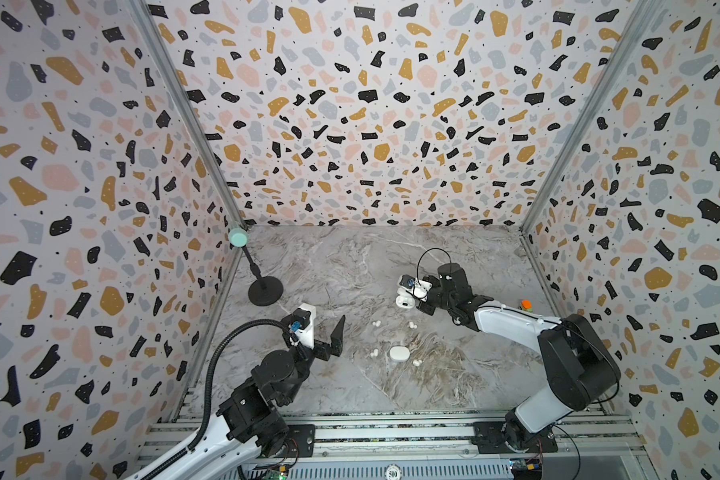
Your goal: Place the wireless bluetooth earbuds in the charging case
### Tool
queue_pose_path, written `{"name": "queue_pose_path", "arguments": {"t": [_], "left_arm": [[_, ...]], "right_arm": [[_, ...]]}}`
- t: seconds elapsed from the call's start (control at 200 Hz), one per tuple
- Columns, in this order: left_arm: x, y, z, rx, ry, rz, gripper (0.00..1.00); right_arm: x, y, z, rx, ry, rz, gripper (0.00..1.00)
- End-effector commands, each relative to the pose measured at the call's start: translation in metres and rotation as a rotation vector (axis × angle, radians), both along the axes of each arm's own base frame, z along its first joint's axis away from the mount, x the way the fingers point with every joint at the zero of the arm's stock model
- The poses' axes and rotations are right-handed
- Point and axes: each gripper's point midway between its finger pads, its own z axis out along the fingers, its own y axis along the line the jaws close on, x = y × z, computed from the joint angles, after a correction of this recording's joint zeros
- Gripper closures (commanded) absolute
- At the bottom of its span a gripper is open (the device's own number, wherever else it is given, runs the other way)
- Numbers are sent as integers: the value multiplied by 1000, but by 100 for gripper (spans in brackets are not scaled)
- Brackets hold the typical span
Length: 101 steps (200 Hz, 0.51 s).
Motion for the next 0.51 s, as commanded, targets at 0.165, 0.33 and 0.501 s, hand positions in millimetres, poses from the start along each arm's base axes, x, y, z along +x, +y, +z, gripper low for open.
{"name": "queue_pose_path", "arguments": {"t": [0.165, 0.33, 0.501], "left_arm": [[2, 4, 4, 2, -37, 27, 0], [3, 2, 3, 20, -41, 26, 0], [3, 2, 3, 22, -43, 28, 0]], "right_arm": [[16, 23, 14, -4, -108, 134, 100], [27, 28, 4, -21, -102, 142, 100], [35, 35, -4, -24, -75, 149, 100]]}}
